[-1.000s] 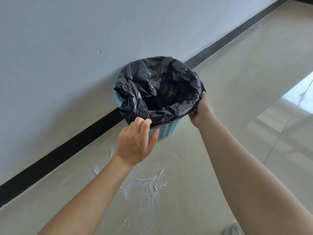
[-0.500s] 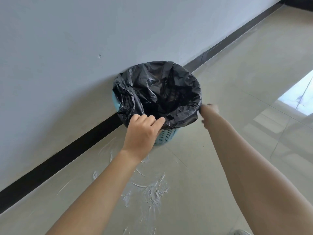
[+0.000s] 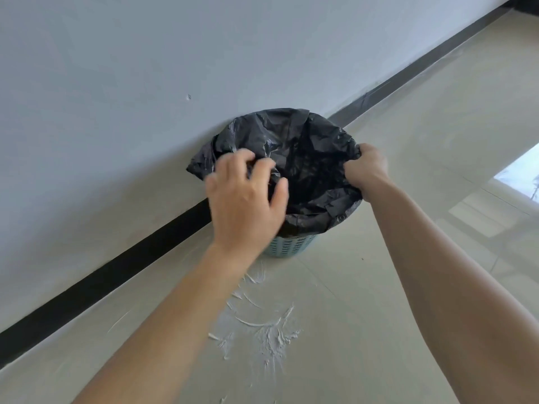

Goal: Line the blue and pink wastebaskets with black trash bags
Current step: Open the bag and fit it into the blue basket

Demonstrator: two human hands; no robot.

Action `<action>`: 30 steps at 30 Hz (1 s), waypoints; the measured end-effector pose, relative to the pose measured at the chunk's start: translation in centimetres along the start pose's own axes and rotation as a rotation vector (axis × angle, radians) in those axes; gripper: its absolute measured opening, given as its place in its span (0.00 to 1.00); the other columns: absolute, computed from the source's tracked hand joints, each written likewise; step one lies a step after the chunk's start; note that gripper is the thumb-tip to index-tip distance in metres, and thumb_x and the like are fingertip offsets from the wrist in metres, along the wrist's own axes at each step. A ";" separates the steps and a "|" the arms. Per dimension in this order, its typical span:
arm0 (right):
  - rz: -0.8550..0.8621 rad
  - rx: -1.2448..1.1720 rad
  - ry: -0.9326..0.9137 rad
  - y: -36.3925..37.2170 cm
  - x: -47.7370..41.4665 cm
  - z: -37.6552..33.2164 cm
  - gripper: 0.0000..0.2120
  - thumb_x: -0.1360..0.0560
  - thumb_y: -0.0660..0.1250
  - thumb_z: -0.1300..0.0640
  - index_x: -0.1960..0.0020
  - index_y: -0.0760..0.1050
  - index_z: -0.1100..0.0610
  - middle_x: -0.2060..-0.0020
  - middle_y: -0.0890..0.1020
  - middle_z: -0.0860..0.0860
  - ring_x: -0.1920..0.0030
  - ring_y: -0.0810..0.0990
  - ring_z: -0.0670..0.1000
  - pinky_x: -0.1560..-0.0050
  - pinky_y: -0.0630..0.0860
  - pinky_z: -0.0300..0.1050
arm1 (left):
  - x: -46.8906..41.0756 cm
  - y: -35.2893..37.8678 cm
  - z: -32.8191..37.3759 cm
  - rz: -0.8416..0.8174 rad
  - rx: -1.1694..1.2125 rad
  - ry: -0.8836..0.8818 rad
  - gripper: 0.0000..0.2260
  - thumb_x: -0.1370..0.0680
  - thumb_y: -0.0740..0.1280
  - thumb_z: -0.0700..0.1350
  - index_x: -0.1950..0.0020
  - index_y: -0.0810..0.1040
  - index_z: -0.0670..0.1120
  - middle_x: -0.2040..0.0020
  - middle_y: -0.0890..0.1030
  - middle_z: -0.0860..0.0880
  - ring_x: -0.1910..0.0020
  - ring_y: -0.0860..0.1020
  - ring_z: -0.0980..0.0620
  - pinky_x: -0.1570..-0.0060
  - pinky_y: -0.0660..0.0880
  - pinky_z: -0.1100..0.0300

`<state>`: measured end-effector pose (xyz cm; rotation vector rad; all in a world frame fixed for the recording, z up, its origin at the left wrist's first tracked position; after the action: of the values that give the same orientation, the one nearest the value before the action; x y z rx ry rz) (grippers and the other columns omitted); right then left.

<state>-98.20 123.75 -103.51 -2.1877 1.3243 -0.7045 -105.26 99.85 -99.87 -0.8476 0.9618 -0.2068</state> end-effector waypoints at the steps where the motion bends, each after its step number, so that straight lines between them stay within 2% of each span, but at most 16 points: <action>1: 0.008 0.022 -0.012 0.0 0.0 0.1 0.13 0.31 0.58 0.65 0.50 0.75 0.57 0.62 0.76 0.52 0.58 0.76 0.58 0.61 0.75 0.46 | -0.7 0.0 -1.3 -0.006 -0.081 -0.051 0.15 0.25 0.67 0.56 0.44 0.80 0.48 0.43 0.76 0.44 0.43 0.73 0.41 0.51 0.70 0.49; 3: 0.015 0.081 -0.038 -0.4 -0.1 0.4 0.10 0.30 0.59 0.65 0.51 0.75 0.59 0.61 0.76 0.53 0.57 0.76 0.59 0.62 0.71 0.46 | -1.5 0.2 -4.1 -0.110 -0.112 -0.214 0.20 0.27 0.69 0.54 0.38 0.76 0.48 0.41 0.74 0.42 0.42 0.71 0.41 0.50 0.70 0.48; 4: 0.019 0.122 -0.046 -0.6 0.0 0.4 0.09 0.29 0.60 0.65 0.51 0.75 0.60 0.60 0.77 0.55 0.56 0.77 0.60 0.62 0.70 0.46 | -1.4 0.6 -5.3 -0.177 -0.048 -0.323 0.22 0.28 0.70 0.53 0.36 0.74 0.48 0.40 0.73 0.42 0.43 0.71 0.43 0.49 0.70 0.50; 6: 0.046 0.209 -0.065 -0.9 0.3 0.0 0.09 0.29 0.62 0.65 0.49 0.75 0.62 0.54 0.78 0.58 0.53 0.77 0.61 0.61 0.69 0.45 | -0.7 1.5 -7.1 -0.242 0.252 -0.602 0.21 0.27 0.70 0.49 0.35 0.72 0.49 0.40 0.74 0.45 0.47 0.72 0.52 0.51 0.70 0.57; 8: 0.125 0.341 -0.150 -0.6 1.5 -1.0 0.17 0.28 0.66 0.63 0.39 0.73 0.60 0.42 0.74 0.59 0.44 0.74 0.62 0.49 0.70 0.49 | 0.4 2.1 -7.7 -0.197 0.598 -0.884 0.17 0.26 0.70 0.49 0.39 0.73 0.50 0.45 0.79 0.50 0.52 0.77 0.56 0.56 0.71 0.61; 10: 0.279 0.527 -0.371 0.0 3.4 -2.8 0.28 0.28 0.71 0.57 0.30 0.67 0.56 0.34 0.68 0.59 0.34 0.67 0.62 0.34 0.62 0.55 | 1.4 2.3 -7.7 -0.120 0.653 -0.968 0.12 0.26 0.70 0.54 0.46 0.75 0.51 0.53 0.79 0.55 0.55 0.78 0.58 0.59 0.72 0.62; 11: 0.322 0.557 -0.503 0.5 4.5 -4.0 0.28 0.27 0.71 0.54 0.29 0.68 0.54 0.33 0.68 0.58 0.33 0.66 0.61 0.32 0.61 0.56 | 1.7 2.4 -7.7 -0.104 0.638 -0.962 0.12 0.25 0.69 0.57 0.49 0.75 0.51 0.56 0.78 0.57 0.56 0.77 0.59 0.59 0.72 0.61; 13: 0.209 0.462 -0.694 1.7 7.0 -6.0 0.19 0.24 0.68 0.50 0.34 0.75 0.50 0.40 0.75 0.53 0.39 0.73 0.56 0.38 0.70 0.54 | 2.3 2.7 -7.8 -0.089 0.661 -0.949 0.15 0.24 0.65 0.61 0.52 0.75 0.49 0.59 0.78 0.56 0.59 0.77 0.57 0.61 0.71 0.60; 15: 0.026 0.346 -0.777 3.3 9.8 -7.4 0.11 0.23 0.64 0.44 0.46 0.81 0.44 0.52 0.80 0.46 0.52 0.78 0.49 0.52 0.76 0.47 | 2.6 3.0 -8.2 -0.070 0.748 -0.960 0.16 0.22 0.63 0.60 0.57 0.75 0.47 0.62 0.76 0.53 0.62 0.75 0.55 0.62 0.71 0.59; 17: -0.076 0.316 -0.855 4.7 12.6 -7.9 0.15 0.25 0.61 0.35 0.52 0.82 0.42 0.60 0.78 0.42 0.60 0.77 0.45 0.60 0.74 0.43 | 2.8 3.3 -8.5 -0.078 0.877 -1.004 0.15 0.20 0.63 0.55 0.60 0.75 0.46 0.63 0.76 0.51 0.62 0.74 0.53 0.60 0.72 0.56; 19: -0.168 0.370 -0.971 5.8 14.6 -7.3 0.17 0.27 0.61 0.33 0.49 0.81 0.42 0.59 0.77 0.42 0.59 0.78 0.45 0.62 0.74 0.43 | 3.0 3.4 -8.7 -0.142 1.041 -1.090 0.12 0.20 0.64 0.49 0.61 0.76 0.46 0.64 0.79 0.50 0.63 0.76 0.52 0.61 0.74 0.57; 21: -0.233 0.479 -1.096 6.6 15.3 -6.0 0.15 0.25 0.66 0.42 0.41 0.79 0.45 0.53 0.77 0.45 0.55 0.78 0.49 0.64 0.76 0.47 | 3.2 3.4 -9.4 -0.253 1.183 -1.165 0.08 0.21 0.64 0.47 0.59 0.79 0.47 0.64 0.82 0.50 0.62 0.79 0.52 0.63 0.74 0.59; 23: -0.174 0.540 -1.191 6.8 15.2 -4.8 0.15 0.23 0.67 0.54 0.37 0.77 0.50 0.52 0.77 0.50 0.55 0.78 0.52 0.69 0.76 0.51 | 3.0 3.3 -10.5 -0.321 1.305 -1.226 0.10 0.22 0.61 0.50 0.54 0.81 0.48 0.60 0.85 0.50 0.58 0.81 0.51 0.62 0.76 0.59; 26: -0.056 0.562 -1.265 7.0 15.4 -4.0 0.15 0.25 0.68 0.64 0.40 0.78 0.54 0.56 0.77 0.51 0.62 0.76 0.52 0.76 0.72 0.49 | 2.0 3.4 -11.4 -0.302 1.420 -1.329 0.15 0.20 0.59 0.56 0.45 0.79 0.47 0.56 0.86 0.49 0.57 0.84 0.51 0.62 0.79 0.57; 28: -0.023 0.572 -1.261 7.0 15.5 -3.6 0.15 0.28 0.69 0.68 0.45 0.78 0.55 0.58 0.76 0.51 0.64 0.74 0.52 0.78 0.70 0.48 | 1.3 3.7 -10.8 -0.413 1.342 -1.296 0.14 0.20 0.62 0.54 0.45 0.80 0.46 0.53 0.86 0.48 0.56 0.83 0.50 0.59 0.80 0.57; 30: -0.024 0.585 -1.259 6.8 15.5 -3.1 0.14 0.29 0.68 0.71 0.48 0.77 0.56 0.58 0.75 0.51 0.65 0.71 0.52 0.77 0.69 0.48 | 1.0 4.4 -10.2 -0.486 1.280 -1.271 0.14 0.20 0.64 0.51 0.42 0.81 0.43 0.49 0.85 0.45 0.51 0.82 0.47 0.52 0.80 0.54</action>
<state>-98.48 106.54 -102.76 -1.5818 0.3444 0.2985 -113.60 96.74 -106.53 0.1189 -0.6277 -0.5245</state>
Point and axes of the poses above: each hand's wrist, its own x-axis away from the middle knuckle, its own y-axis out of the palm, z = x × y, the point moved 2 cm from there along -x, towards the middle knuckle
